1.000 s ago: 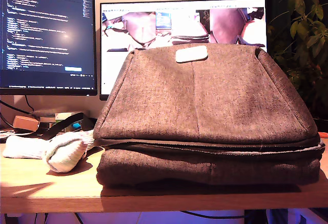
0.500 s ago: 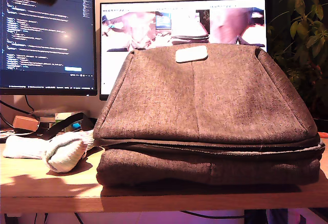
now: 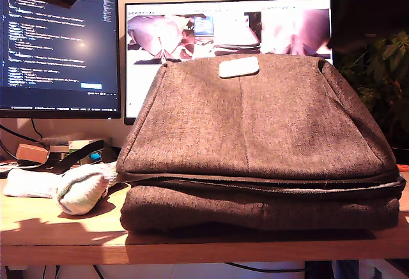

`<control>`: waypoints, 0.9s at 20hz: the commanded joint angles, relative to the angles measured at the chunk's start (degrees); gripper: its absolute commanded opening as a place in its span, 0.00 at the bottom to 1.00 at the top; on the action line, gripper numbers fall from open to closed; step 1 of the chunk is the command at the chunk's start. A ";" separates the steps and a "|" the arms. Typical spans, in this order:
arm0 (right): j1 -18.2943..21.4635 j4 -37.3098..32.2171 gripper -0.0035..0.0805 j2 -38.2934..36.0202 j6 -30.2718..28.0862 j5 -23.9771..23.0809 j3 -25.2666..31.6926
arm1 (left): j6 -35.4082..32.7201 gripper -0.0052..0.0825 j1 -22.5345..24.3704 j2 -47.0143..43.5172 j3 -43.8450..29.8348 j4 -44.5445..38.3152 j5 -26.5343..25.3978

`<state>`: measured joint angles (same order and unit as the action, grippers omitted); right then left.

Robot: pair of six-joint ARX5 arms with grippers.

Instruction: Pack the pair of socks inside the grey Google backpack

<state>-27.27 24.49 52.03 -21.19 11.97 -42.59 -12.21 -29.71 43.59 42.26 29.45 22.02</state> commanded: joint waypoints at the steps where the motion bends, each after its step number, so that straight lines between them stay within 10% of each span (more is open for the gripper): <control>1: -0.81 -2.03 0.88 2.16 -2.01 -1.57 -1.81 | -0.24 0.03 -0.04 0.04 -0.48 -0.33 0.17; 14: -0.83 -2.45 0.96 10.08 -6.32 -6.23 -2.36 | -0.22 0.03 -0.04 0.02 -0.48 1.11 0.17; 18: -0.70 -2.03 0.64 11.96 -5.77 -7.85 -2.36 | -0.22 0.03 -0.04 0.02 -0.48 0.87 0.04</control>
<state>-27.86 22.33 63.35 -27.07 4.29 -44.97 -12.21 -29.69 43.59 42.26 30.87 21.98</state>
